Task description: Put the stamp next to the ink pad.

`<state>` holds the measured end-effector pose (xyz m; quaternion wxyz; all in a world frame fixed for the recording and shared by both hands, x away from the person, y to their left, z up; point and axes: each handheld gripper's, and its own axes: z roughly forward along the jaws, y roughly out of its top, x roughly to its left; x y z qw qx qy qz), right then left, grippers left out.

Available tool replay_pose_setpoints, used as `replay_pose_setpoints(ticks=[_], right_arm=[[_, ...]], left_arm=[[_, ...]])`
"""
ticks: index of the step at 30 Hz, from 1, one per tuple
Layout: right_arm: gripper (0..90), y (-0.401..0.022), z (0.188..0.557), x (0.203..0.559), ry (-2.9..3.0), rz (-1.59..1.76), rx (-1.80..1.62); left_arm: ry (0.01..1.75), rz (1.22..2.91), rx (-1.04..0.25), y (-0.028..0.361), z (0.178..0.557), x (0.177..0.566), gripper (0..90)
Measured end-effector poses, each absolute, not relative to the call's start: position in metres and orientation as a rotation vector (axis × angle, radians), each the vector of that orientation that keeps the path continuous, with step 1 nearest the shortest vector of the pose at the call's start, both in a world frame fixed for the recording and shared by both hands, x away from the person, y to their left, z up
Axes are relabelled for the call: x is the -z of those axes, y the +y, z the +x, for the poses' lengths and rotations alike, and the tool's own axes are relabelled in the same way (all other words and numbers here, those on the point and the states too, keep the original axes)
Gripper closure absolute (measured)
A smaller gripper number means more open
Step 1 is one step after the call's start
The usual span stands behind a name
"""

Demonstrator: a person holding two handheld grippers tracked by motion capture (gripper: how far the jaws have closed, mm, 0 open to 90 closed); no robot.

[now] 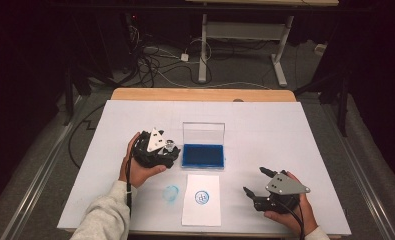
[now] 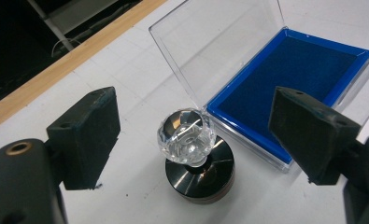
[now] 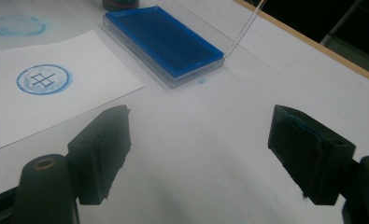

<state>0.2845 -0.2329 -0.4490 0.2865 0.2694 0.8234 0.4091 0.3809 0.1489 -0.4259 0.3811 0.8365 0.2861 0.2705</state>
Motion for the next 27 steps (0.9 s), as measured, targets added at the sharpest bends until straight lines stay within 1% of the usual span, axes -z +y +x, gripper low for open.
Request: replay_pose_setpoints(ticks=[16, 27], right_arm=[[21.0, -0.234, 0.283, 0.445, 2.174, 0.716, -1.1], [21.0, -0.235, 0.281, 0.442, 2.157, 0.711, -1.106]], left_arm=[[0.674, 2.085, -0.728, 0.153, 0.362, 0.41, 17.3], [0.649, 2.094, -0.747, 0.155, 0.355, 0.406, 17.3]])
